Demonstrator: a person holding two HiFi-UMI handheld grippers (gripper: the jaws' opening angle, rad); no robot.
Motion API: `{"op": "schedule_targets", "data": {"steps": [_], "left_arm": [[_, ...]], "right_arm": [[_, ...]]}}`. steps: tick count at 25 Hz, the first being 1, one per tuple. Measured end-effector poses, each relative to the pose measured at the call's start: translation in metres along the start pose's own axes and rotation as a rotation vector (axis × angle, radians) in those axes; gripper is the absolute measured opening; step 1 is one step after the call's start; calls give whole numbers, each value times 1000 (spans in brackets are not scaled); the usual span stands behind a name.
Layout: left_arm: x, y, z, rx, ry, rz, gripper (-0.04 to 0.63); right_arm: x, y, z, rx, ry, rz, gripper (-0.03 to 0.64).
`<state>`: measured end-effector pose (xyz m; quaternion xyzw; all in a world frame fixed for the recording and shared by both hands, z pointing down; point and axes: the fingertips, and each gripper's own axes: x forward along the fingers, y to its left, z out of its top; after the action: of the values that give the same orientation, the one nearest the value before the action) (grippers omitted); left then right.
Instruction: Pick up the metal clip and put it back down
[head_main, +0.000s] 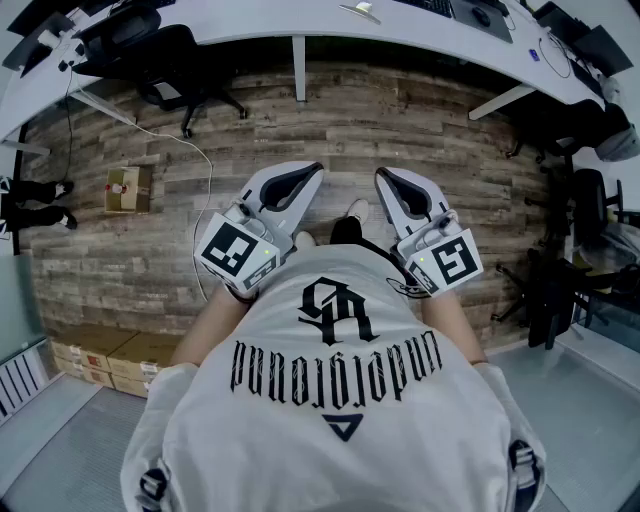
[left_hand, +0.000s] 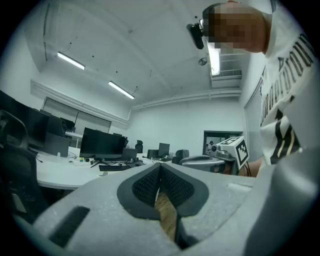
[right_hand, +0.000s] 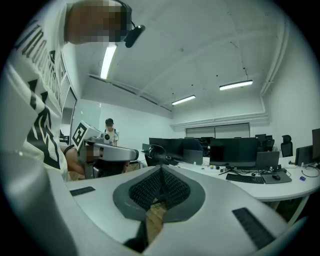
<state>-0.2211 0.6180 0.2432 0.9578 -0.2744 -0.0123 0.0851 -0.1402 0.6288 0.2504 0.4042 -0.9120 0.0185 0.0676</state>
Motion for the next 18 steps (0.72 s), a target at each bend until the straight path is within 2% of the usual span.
{"op": "schedule_targets", "data": {"steps": [10,18], "left_arm": [[34,19,-10,-27,23,9,12],[97,37,-10,-28,35,9,12]], "right_arm": [[8,-45,-7,9,-6,-26,15],[3,-113,-11,17,-24,-43,15]]}}
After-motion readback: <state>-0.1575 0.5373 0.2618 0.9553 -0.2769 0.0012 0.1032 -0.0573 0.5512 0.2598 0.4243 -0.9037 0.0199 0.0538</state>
